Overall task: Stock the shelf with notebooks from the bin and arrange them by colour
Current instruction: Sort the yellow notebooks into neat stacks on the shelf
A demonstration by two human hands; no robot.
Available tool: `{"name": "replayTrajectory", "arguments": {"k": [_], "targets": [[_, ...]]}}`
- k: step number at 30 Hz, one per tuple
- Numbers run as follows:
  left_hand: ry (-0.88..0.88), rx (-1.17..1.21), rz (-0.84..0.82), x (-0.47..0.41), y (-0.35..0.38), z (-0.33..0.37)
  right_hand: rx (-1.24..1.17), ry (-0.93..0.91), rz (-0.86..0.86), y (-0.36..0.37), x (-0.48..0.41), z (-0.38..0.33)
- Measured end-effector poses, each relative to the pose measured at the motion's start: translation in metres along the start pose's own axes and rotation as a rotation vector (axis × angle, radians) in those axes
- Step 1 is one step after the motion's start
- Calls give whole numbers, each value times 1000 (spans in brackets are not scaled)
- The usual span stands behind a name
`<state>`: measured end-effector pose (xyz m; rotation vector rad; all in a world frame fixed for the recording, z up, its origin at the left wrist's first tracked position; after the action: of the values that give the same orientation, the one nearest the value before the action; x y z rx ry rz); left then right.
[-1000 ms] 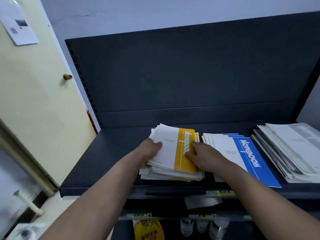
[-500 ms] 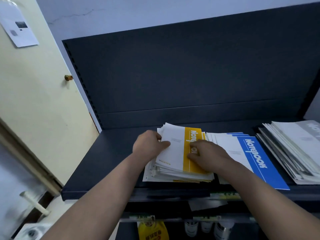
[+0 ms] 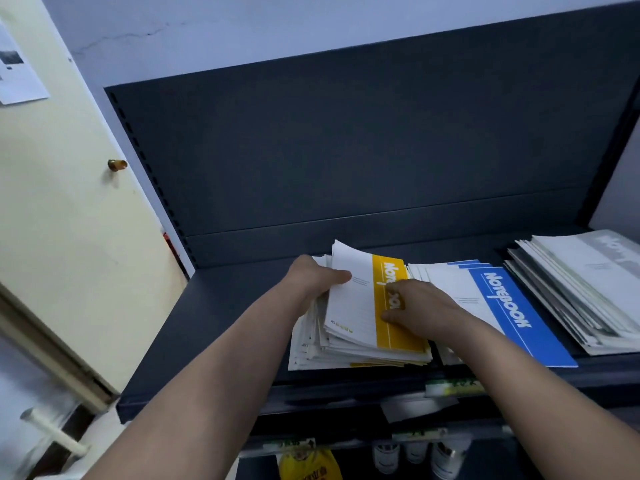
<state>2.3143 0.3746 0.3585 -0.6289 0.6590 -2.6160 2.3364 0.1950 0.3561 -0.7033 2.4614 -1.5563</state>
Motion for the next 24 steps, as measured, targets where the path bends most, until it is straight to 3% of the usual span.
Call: {"name": "replayTrajectory", "arguments": {"k": [11, 17, 20, 24], "targets": [[61, -88, -74, -5, 10, 17, -82, 40, 27, 1, 0, 3], [137, -151, -11, 1, 14, 23, -180, 68, 32, 5, -3, 11], [161, 19, -29, 8, 8, 22, -294, 91, 82, 3, -4, 14], [236, 262, -21, 16, -15, 23, -471, 84, 335, -23, -4, 5]]}}
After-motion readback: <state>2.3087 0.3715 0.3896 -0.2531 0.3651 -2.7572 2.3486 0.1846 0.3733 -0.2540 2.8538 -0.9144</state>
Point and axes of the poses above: each hand's wrist, its own x-axis away from the middle knuckle, its own y-axis out of the palm, z = x × y, the point moved 8 cm from there along -x, towards the middle knuckle, and after that the axes turned 3 degrees about -x, right-handed, at the moved point
